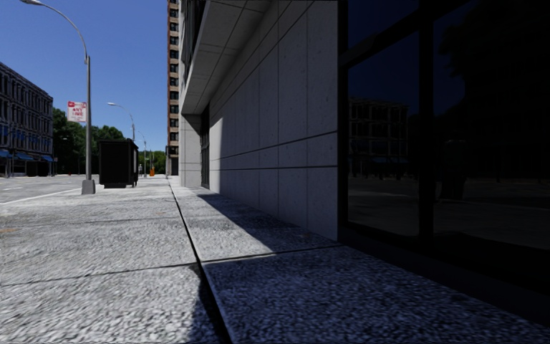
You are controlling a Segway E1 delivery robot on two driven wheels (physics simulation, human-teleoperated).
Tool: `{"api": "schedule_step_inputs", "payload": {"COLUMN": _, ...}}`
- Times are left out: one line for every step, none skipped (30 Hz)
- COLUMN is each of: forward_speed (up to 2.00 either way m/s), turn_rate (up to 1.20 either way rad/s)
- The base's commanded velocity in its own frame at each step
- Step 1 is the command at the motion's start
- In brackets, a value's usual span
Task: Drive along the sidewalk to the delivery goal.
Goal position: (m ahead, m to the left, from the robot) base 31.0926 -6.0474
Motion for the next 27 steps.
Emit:
{"api": "schedule_step_inputs", "payload": {"forward_speed": 1.61, "turn_rate": 0.56}}
{"api": "schedule_step_inputs", "payload": {"forward_speed": 1.61, "turn_rate": 0.56}}
{"api": "schedule_step_inputs", "payload": {"forward_speed": 1.61, "turn_rate": 0.55}}
{"api": "schedule_step_inputs", "payload": {"forward_speed": 1.61, "turn_rate": 0.55}}
{"api": "schedule_step_inputs", "payload": {"forward_speed": 1.61, "turn_rate": 0.54}}
{"api": "schedule_step_inputs", "payload": {"forward_speed": 1.61, "turn_rate": 0.54}}
{"api": "schedule_step_inputs", "payload": {"forward_speed": 1.61, "turn_rate": 0.54}}
{"api": "schedule_step_inputs", "payload": {"forward_speed": 1.61, "turn_rate": 0.54}}
{"api": "schedule_step_inputs", "payload": {"forward_speed": 1.61, "turn_rate": 0.54}}
{"api": "schedule_step_inputs", "payload": {"forward_speed": 1.61, "turn_rate": 0.54}}
{"api": "schedule_step_inputs", "payload": {"forward_speed": 1.61, "turn_rate": 0.54}}
{"api": "schedule_step_inputs", "payload": {"forward_speed": 1.61, "turn_rate": 0.53}}
{"api": "schedule_step_inputs", "payload": {"forward_speed": 1.61, "turn_rate": 0.53}}
{"api": "schedule_step_inputs", "payload": {"forward_speed": 1.61, "turn_rate": 0.53}}
{"api": "schedule_step_inputs", "payload": {"forward_speed": 1.61, "turn_rate": 0.53}}
{"api": "schedule_step_inputs", "payload": {"forward_speed": 1.61, "turn_rate": 0.52}}
{"api": "schedule_step_inputs", "payload": {"forward_speed": 1.61, "turn_rate": 0.50}}
{"api": "schedule_step_inputs", "payload": {"forward_speed": 1.61, "turn_rate": 0.49}}
{"api": "schedule_step_inputs", "payload": {"forward_speed": 1.61, "turn_rate": 0.49}}
{"api": "schedule_step_inputs", "payload": {"forward_speed": 1.61, "turn_rate": 0.49}}
{"api": "schedule_step_inputs", "payload": {"forward_speed": 1.61, "turn_rate": 0.49}}
{"api": "schedule_step_inputs", "payload": {"forward_speed": 1.61, "turn_rate": 0.49}}
{"api": "schedule_step_inputs", "payload": {"forward_speed": 1.61, "turn_rate": 0.49}}
{"api": "schedule_step_inputs", "payload": {"forward_speed": 1.61, "turn_rate": 0.49}}
{"api": "schedule_step_inputs", "payload": {"forward_speed": 1.61, "turn_rate": 0.49}}
{"api": "schedule_step_inputs", "payload": {"forward_speed": 1.61, "turn_rate": 0.49}}
{"api": "schedule_step_inputs", "payload": {"forward_speed": 1.61, "turn_rate": 0.46}}
